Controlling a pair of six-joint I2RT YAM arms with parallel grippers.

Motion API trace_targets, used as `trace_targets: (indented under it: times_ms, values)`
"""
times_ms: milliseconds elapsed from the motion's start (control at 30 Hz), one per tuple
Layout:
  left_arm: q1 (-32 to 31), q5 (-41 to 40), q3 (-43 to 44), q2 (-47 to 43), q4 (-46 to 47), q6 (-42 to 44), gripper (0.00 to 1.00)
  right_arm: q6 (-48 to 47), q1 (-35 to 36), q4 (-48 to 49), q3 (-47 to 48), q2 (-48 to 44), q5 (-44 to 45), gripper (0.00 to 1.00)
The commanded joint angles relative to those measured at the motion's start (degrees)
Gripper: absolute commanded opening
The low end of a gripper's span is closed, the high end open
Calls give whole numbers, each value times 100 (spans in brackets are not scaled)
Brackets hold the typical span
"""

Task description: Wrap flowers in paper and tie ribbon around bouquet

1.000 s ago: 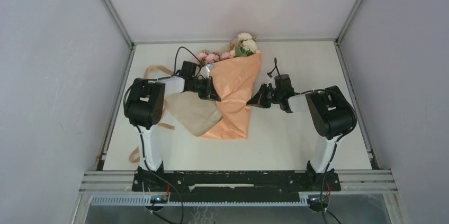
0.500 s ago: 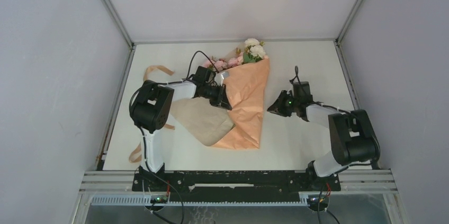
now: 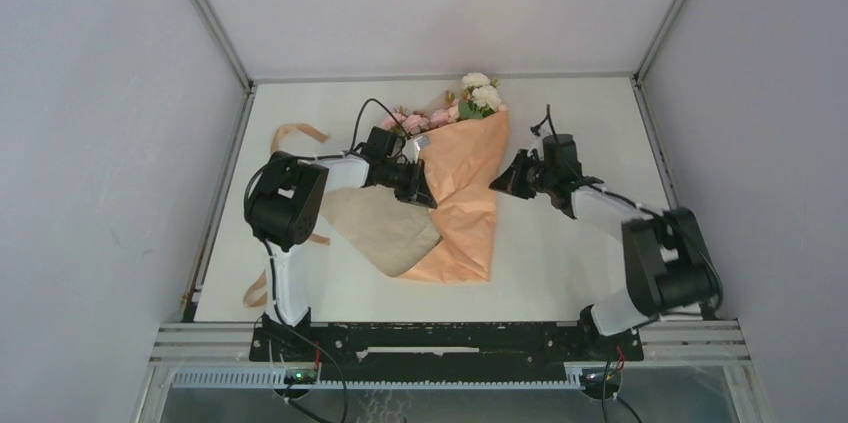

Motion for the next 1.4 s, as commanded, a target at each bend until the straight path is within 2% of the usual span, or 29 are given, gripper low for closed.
trace_targets:
  times_ms: [0,133,300,400,533,667,767,900,1000,1100,1233,1367]
  values:
    - [12,-4,-75,-59,78,57,0,541,-42,729,899,1346,-584,0]
    - [10,-122,55,-5,-236,230,0,642,-316,67,1777,2480,-238,0]
    - [12,-208,193,95,-447,428,0,852,-938,141,2024,2864,88,0]
    - [12,-204,296,174,-519,476,0,828,-1250,-3,2555,3275,-216,0]
    - [-5,-133,375,240,-541,474,0,611,-1471,-741,3407,3542,-232,0]
    - [-40,-126,406,268,-546,447,0,382,-1156,-963,3268,2893,-416,0]
    - [-46,-118,394,274,-548,443,0,131,-679,-981,2626,2343,-548,0]
    - [-42,-106,358,269,-543,435,0,242,-190,-862,1701,2072,-764,0]
    - [-40,-133,358,238,-548,425,0,222,-20,-866,1109,1963,-447,0]
    - [-42,-180,334,192,-556,425,0,142,-179,-931,566,1770,-310,0]
    - [-40,-215,315,138,-557,424,0,-237,-305,-1567,107,816,392,0]
    - [-49,-186,329,146,-548,409,0,-532,368,-2229,108,-277,762,0]
